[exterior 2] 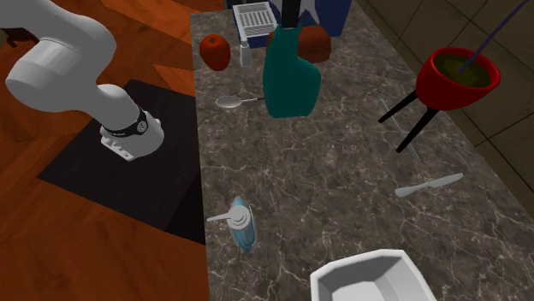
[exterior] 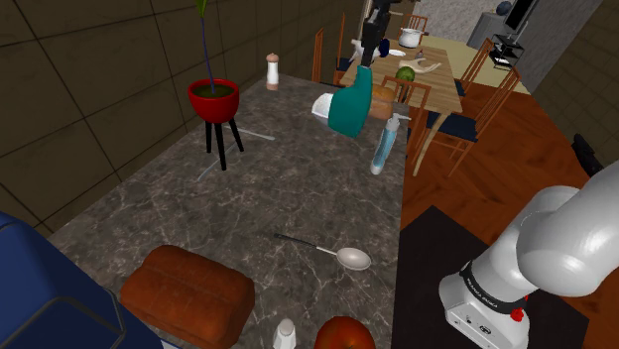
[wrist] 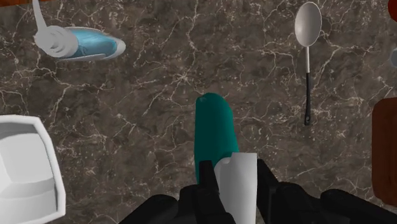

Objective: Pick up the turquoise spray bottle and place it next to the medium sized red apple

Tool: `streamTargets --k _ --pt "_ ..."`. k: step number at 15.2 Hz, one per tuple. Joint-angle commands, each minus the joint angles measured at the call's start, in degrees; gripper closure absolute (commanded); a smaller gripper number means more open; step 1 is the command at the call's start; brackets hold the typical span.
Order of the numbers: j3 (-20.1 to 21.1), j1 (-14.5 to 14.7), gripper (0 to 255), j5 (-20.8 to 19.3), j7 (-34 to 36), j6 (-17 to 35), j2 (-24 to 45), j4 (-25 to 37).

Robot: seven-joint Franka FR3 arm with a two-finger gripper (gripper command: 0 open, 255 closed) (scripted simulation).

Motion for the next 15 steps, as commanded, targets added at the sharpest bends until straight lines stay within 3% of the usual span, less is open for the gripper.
streamTargets --k 1,15 --pt "1.33 0.93 255 0.11 2.3 -0.77 -3.61 -2.86" --pt "10.96 5.91 255 4.96 16.71 -7.64 -21.56 -13.58"
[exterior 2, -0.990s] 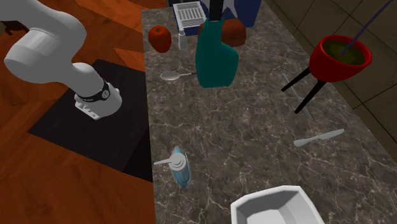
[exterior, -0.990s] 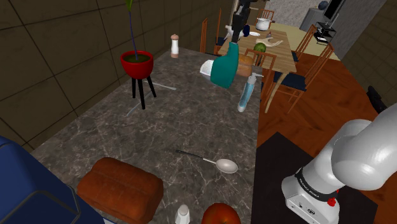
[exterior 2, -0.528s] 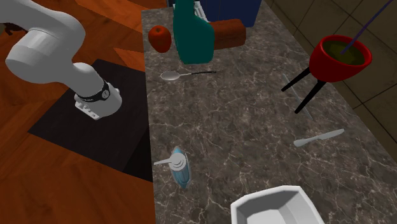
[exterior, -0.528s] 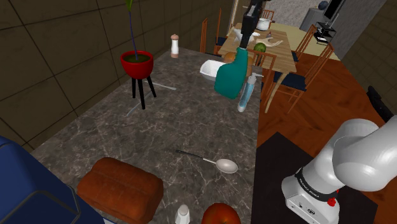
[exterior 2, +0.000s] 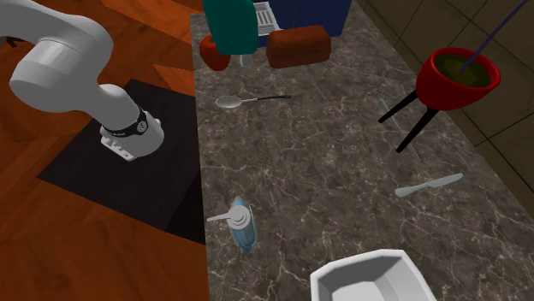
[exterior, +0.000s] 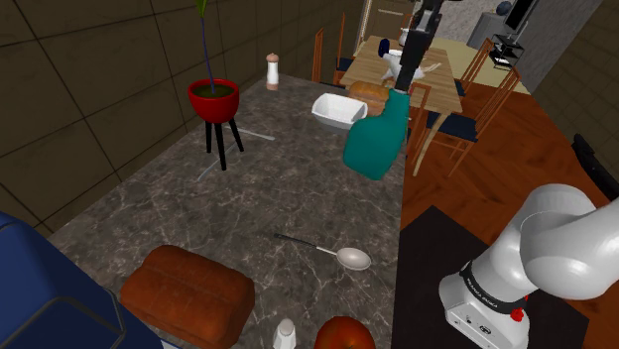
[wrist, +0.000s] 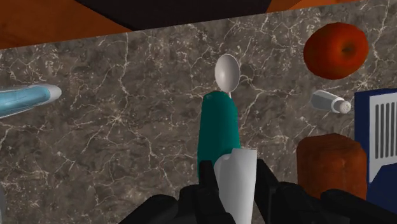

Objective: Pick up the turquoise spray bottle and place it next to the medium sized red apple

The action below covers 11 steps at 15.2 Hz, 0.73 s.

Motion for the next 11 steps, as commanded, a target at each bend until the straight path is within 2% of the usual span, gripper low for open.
streamTargets --k 1,11 --pt "1.43 0.66 255 1.03 2.16 -1.6 -1.97 -0.26" --pt "10.06 3.72 255 7.72 14.38 -7.87 -8.44 0.98"
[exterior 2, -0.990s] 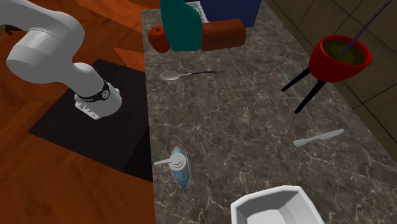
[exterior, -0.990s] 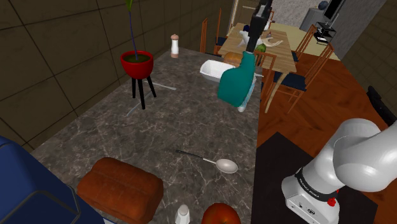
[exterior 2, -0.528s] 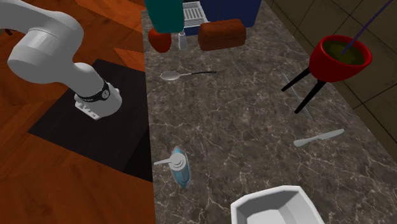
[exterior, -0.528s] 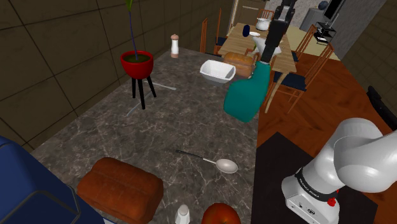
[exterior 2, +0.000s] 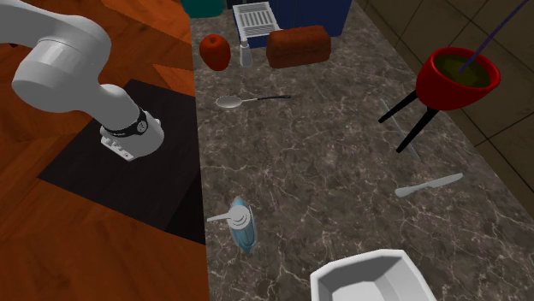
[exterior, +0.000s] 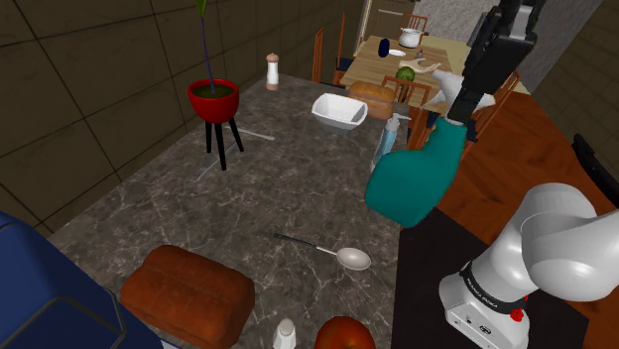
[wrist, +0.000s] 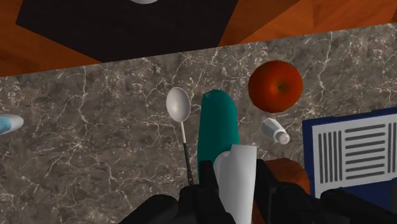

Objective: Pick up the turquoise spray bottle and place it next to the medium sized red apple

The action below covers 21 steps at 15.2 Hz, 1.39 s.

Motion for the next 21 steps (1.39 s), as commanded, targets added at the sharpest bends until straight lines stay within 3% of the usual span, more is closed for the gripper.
streamTargets --k 1,5,21 --pt "2.0 0.52 255 1.58 2.81 -0.99 -0.84 0.57" --pt "5.6 1.25 255 4.36 7.85 -3.07 -1.64 2.82" --pt "6.61 2.81 255 6.38 5.95 7.49 -8.78 -14.8"
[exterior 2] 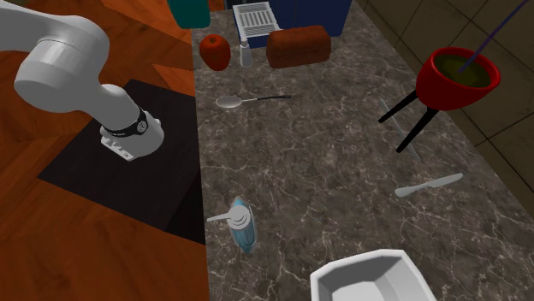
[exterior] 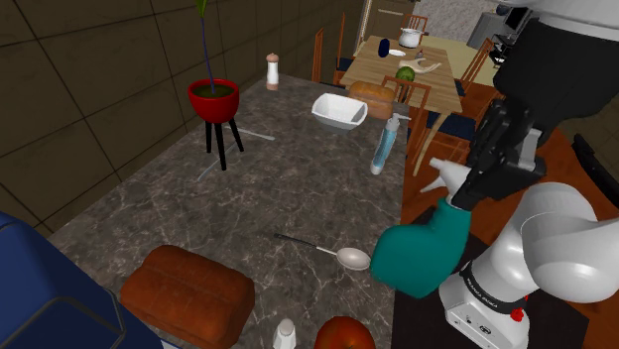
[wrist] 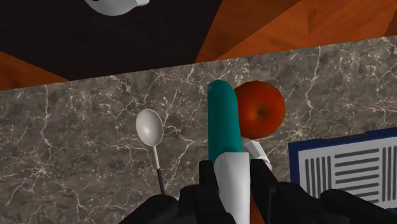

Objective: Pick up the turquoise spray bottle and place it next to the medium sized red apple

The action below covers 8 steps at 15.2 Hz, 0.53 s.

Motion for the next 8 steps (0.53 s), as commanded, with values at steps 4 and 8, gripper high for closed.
streamTargets --k 4,8 --pt "0.59 0.49 255 0.76 -0.46 3.27 -1.79 -5.0" --pt "1.17 0.88 255 1.42 -0.77 5.84 -3.0 -8.76"
